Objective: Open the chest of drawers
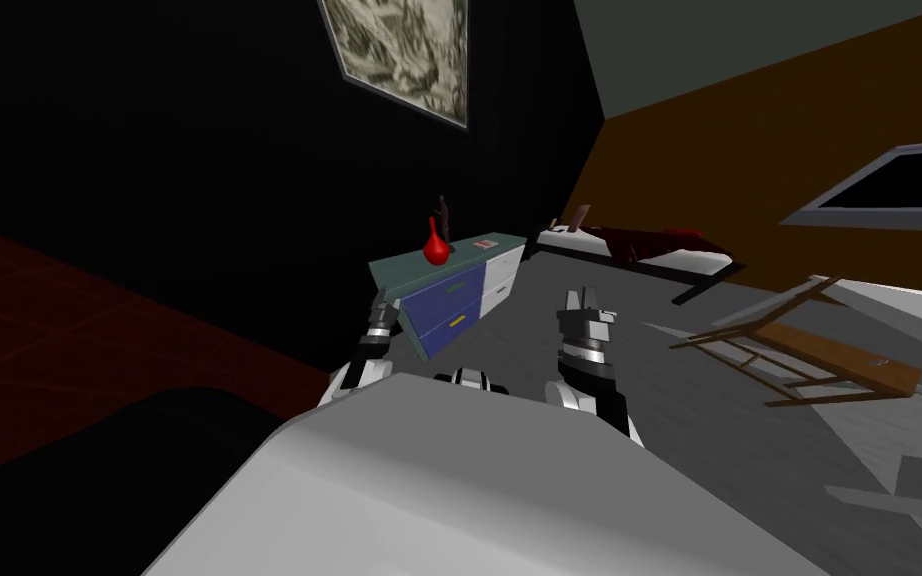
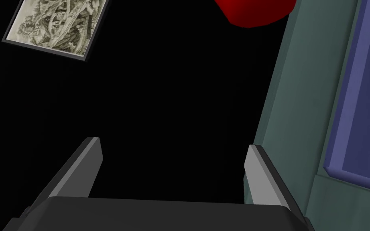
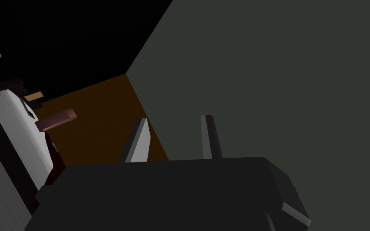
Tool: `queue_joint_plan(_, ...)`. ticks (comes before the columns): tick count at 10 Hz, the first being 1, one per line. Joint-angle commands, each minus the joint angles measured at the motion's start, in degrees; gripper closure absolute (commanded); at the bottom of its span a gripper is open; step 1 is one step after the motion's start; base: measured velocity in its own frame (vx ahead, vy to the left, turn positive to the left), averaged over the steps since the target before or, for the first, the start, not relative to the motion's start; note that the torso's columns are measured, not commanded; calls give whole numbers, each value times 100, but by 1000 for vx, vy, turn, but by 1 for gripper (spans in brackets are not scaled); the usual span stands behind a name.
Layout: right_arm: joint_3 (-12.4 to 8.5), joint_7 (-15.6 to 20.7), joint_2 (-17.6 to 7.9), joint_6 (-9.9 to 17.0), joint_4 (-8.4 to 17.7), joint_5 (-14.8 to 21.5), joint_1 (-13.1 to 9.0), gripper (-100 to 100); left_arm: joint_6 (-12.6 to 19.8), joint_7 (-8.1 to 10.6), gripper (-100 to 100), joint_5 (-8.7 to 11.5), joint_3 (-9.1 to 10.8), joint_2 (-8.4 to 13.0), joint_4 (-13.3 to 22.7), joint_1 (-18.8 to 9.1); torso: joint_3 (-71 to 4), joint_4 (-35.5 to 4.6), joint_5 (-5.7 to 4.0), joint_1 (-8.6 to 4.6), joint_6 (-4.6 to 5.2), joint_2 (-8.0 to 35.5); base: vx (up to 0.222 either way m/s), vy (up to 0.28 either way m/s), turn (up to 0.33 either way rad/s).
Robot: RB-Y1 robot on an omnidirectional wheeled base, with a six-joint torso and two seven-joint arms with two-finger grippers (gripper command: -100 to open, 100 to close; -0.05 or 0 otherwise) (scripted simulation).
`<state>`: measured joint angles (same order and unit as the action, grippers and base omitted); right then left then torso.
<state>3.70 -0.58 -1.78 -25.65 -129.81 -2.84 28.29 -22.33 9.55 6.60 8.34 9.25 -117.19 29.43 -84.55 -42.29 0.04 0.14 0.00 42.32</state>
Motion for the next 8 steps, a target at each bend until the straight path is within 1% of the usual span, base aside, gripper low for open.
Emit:
queue_joint_plan(1, 0, 0, 0, 0, 0, 0, 0, 0, 106, 83, -100, 150, 131, -51, 189, 23, -1, 1, 0, 1, 0, -2, 199, -117, 67)
queue_joint_plan(2, 0, 0, 0, 0, 0, 0, 0, 0, 147, 110, -100, 203, 178, -76, 254, 28, -5, 2, -2, -8, 0, -9, 191, -118, 68)
queue_joint_plan(5, 0, 0, 0, 0, 0, 0, -1, 0, 266, 188, -100, 355, 311, -134, 439, 41, 6, -3, -5, -17, 0, 9, 143, -129, 63)
queue_joint_plan(8, 0, 0, 0, 0, 0, 0, -1, 0, 385, 265, -100, 507, 444, -139, 624, 54, -3, 2, -3, -12, 0, -5, 144, -136, 69)
